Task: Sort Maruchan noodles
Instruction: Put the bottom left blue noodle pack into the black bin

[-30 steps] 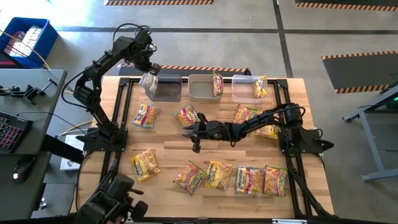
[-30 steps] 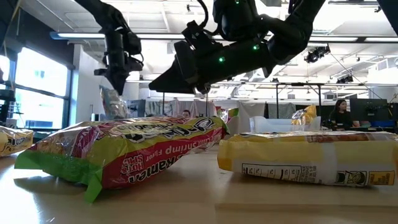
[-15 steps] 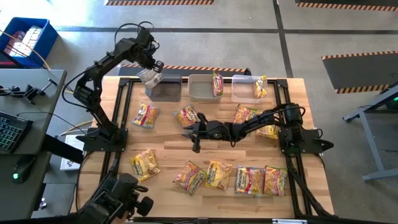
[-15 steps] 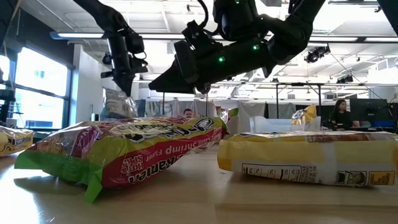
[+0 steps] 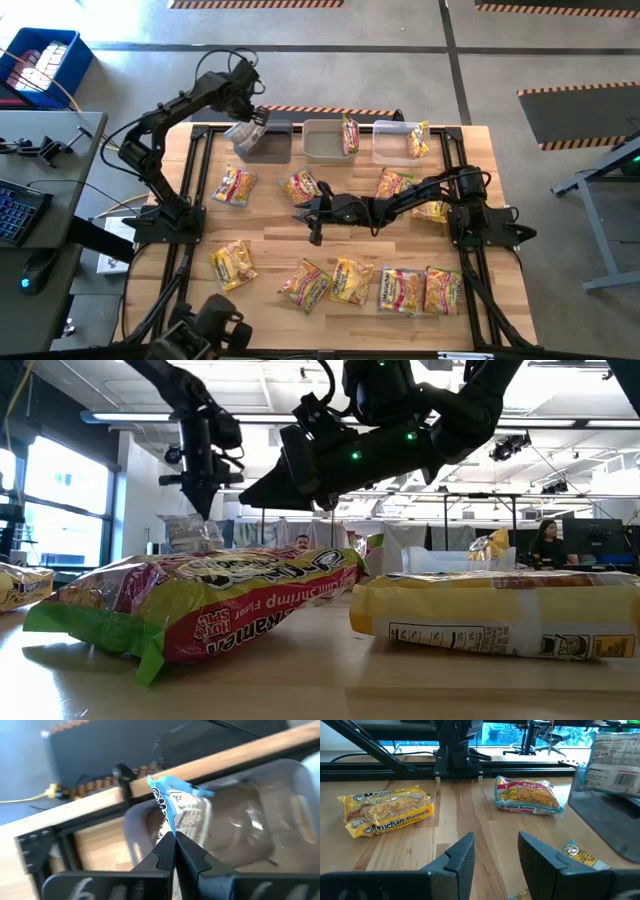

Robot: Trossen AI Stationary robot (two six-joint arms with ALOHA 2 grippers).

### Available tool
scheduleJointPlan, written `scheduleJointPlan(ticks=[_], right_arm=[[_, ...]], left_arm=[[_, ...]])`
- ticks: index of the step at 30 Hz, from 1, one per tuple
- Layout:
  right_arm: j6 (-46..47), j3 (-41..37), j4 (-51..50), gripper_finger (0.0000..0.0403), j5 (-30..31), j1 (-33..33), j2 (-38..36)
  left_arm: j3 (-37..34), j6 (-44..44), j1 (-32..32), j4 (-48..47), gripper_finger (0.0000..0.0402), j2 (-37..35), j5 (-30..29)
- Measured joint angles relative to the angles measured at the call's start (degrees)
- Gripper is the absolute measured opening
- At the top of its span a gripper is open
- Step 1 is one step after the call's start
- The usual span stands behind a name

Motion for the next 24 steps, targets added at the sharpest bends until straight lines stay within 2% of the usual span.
scheduleJointPlan(ticks=[10,17,24], right_arm=[[0.44,0.00,-1.18,0.0134,-2.60,0.15,0.00],[0.44,0.00,-1.75,0.0134,-2.58,0.19,0.00],[0.44,0.00,-1.77,0.0134,-2.55,0.37,0.00]], left_arm=[[0.00,-10.56,-8.12,-4.53,0.0000,-0.11,-16.52],[0.00,-19.98,-10.04,-8.87,0.0000,-0.11,-21.29],[0.00,-22.58,-9.58,-8.97,0.0000,-0.11,-22.13]])
